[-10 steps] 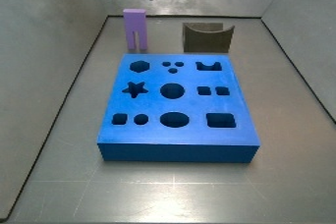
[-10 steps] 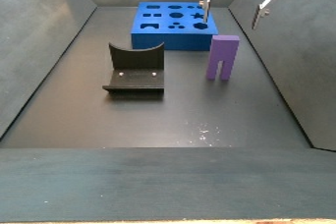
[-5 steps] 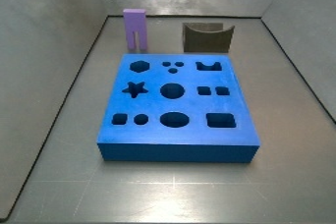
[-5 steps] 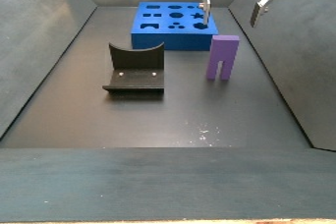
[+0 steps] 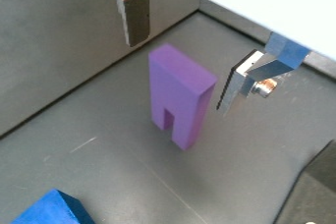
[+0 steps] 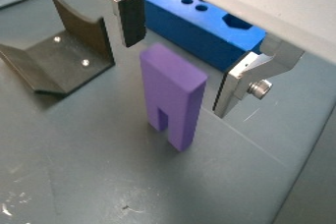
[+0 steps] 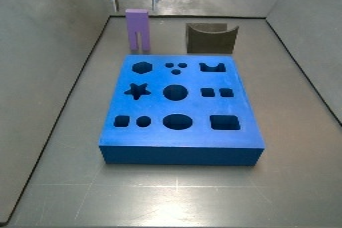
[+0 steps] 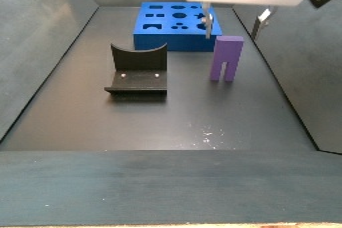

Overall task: Pick up the double-square object. Rotate the double-square object. Move to above the board. Insert the double-square object.
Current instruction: Rotate the double-square object, then move to above the board.

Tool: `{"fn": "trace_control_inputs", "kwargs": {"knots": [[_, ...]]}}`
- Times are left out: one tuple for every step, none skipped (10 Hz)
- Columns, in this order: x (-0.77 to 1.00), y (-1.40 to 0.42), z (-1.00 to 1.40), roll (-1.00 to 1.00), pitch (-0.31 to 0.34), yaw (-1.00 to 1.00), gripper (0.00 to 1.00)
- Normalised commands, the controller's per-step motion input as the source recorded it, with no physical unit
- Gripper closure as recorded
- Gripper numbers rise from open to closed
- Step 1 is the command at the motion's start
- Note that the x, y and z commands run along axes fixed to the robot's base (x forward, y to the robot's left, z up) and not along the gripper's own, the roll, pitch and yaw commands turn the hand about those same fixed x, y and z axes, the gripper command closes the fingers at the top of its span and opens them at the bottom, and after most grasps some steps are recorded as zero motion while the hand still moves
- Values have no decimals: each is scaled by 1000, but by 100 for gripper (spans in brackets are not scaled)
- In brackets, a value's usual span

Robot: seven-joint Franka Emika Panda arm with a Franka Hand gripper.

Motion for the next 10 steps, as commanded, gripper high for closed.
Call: {"fn": "trace_control_inputs", "kwargs": {"knots": [[26, 22, -737, 57, -50, -20, 0], [26, 22, -588, 71, -46, -19, 0], [29, 23, -480, 81, -43, -20, 0], [33, 25, -344, 94, -38, -22, 0], [36, 26, -281, 99, -35, -22, 0], [0, 0, 0, 0, 0, 0, 100], [86, 431, 1000, -54, -204, -305, 100], [85, 431, 1000, -55, -202, -305, 100], [73, 409, 1000, -85, -132, -229, 100], [69, 386, 1000, -112, -75, -157, 100]]}}
